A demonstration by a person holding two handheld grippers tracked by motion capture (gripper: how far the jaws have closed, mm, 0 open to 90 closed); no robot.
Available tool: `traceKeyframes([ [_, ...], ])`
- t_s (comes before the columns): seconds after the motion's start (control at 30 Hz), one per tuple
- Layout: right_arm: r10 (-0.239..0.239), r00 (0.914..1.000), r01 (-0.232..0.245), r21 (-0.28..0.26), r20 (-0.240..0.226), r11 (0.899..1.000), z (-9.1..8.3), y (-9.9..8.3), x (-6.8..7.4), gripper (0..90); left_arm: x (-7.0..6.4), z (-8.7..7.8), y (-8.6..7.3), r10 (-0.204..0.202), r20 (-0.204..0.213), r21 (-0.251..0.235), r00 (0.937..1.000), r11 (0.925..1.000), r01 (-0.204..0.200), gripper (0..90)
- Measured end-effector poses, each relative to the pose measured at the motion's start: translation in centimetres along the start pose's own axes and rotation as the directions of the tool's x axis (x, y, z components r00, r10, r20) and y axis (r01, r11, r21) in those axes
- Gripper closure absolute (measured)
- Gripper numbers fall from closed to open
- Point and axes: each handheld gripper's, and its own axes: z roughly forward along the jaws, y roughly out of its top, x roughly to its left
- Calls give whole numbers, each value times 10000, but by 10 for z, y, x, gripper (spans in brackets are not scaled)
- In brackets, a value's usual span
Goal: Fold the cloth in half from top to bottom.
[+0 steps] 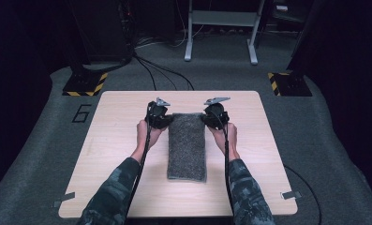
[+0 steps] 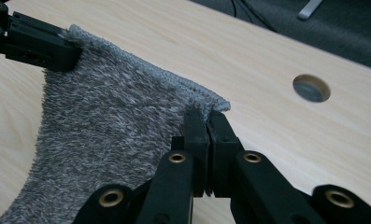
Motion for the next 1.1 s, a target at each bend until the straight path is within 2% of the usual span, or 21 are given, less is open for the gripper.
traceKeyframes([
  [0.03,100,9999,-100,-73,9,9999,-2,1,1,883,1,-2,1,1,5,-77,10000,10000,-1,872],
  [0.07,-161,9999,161,-127,4,9998,-3,2,-1,883,2,-5,3,7,57,-117,10000,9999,-6,872],
  [0.17,-152,9999,153,-427,34,9990,-9,8,0,882,3,-10,7,-143,43,-475,9999,9988,145,872],
  [0.3,-263,9996,265,-601,33,9978,-10,8,2,881,4,-10,4,-211,150,-500,9997,9985,218,871],
  [0.4,-176,9998,171,-569,-77,9982,-10,4,2,881,4,-9,-1,-138,247,-335,9996,9993,147,871],
  [0.67,-361,9986,344,-418,-390,9985,-11,-14,8,880,0,-7,-20,-82,574,-105,9983,9999,88,870],
  [0.7,-399,9982,381,-421,-440,9984,-12,-19,11,880,0,-7,-22,15,584,-8,9983,10000,-14,870],
  [0.83,-432,9978,413,-387,-512,9984,-11,-24,12,880,0,-3,-26,-127,682,28,9976,9999,125,870],
  [0.97,-211,9986,201,-208,-481,9996,-1,-24,4,880,-1,2,-23,-15,534,87,9986,10000,10,870],
  [1.03,-30,9985,19,-200,-547,9998,0,-24,0,879,-2,2,-23,-173,653,49,9977,9998,171,870],
  [1.1,-3,9981,-12,-245,-618,9997,0,-25,-1,879,-2,1,-24,-160,701,73,9974,9999,155,870],
])
